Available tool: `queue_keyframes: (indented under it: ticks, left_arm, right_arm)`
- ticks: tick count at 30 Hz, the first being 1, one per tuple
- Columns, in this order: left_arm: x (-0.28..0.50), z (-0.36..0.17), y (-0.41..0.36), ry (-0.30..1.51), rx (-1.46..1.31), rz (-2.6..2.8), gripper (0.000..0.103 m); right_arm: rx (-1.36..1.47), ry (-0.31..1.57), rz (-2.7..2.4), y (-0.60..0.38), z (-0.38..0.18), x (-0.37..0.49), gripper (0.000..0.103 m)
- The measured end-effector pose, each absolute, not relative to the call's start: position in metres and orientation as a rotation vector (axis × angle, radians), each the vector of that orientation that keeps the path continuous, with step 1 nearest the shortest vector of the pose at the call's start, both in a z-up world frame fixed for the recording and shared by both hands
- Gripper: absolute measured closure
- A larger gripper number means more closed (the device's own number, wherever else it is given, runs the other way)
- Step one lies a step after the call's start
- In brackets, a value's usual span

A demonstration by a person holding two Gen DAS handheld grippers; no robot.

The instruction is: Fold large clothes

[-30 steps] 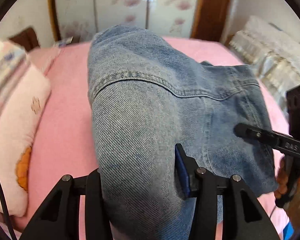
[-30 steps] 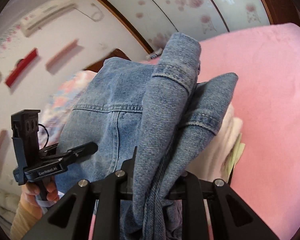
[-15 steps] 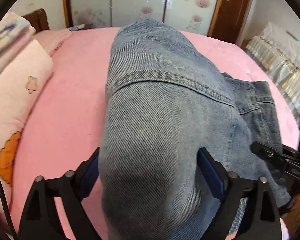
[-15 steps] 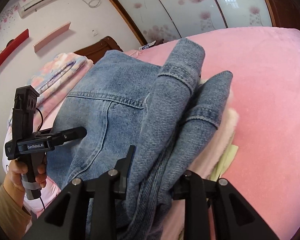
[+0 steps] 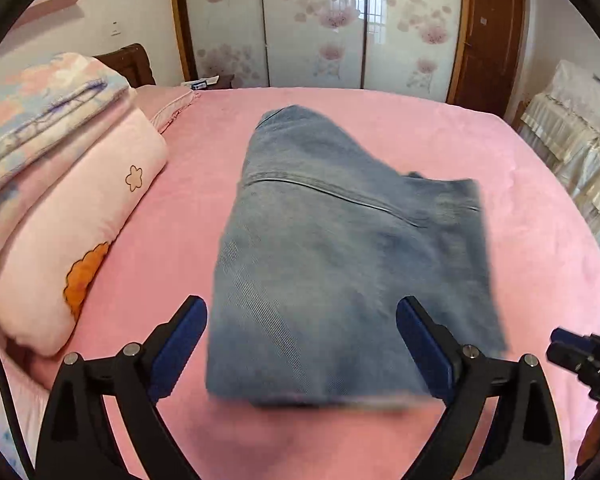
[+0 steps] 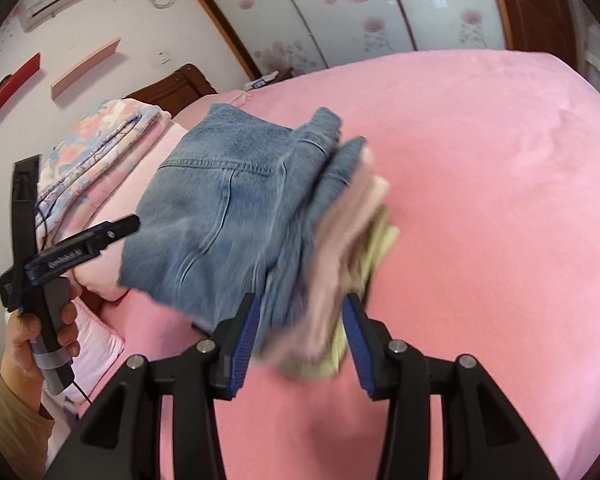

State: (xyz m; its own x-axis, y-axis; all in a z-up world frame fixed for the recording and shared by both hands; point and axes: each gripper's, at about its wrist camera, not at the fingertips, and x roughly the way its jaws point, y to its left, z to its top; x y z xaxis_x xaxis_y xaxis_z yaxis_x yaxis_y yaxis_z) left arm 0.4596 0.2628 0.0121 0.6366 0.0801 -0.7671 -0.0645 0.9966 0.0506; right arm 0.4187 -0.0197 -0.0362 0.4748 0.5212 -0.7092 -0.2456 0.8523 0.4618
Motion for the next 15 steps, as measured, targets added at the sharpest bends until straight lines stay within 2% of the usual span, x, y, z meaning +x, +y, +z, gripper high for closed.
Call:
queue_keyframes:
  ticks: [8, 11, 15]
  left_arm:
    - [0.343, 0.083, 0.183, 0.906, 0.051, 0.048, 0.008]
    - [0.301, 0.100, 0.158, 0.927, 0.025, 0.032, 0.008]
    - [0.249, 0.112, 0.127, 0.929, 0.022, 0.009, 0.008]
  right_arm:
    - [0.321, 0.987, 0.436, -0.073, 0.027, 0.304, 0.060]
    - [0.303, 0.973, 0.403, -0.091, 0.052, 0.262, 0.055]
    - [0.268, 0.960, 0.379, -0.111, 0.073, 0.209, 0.054]
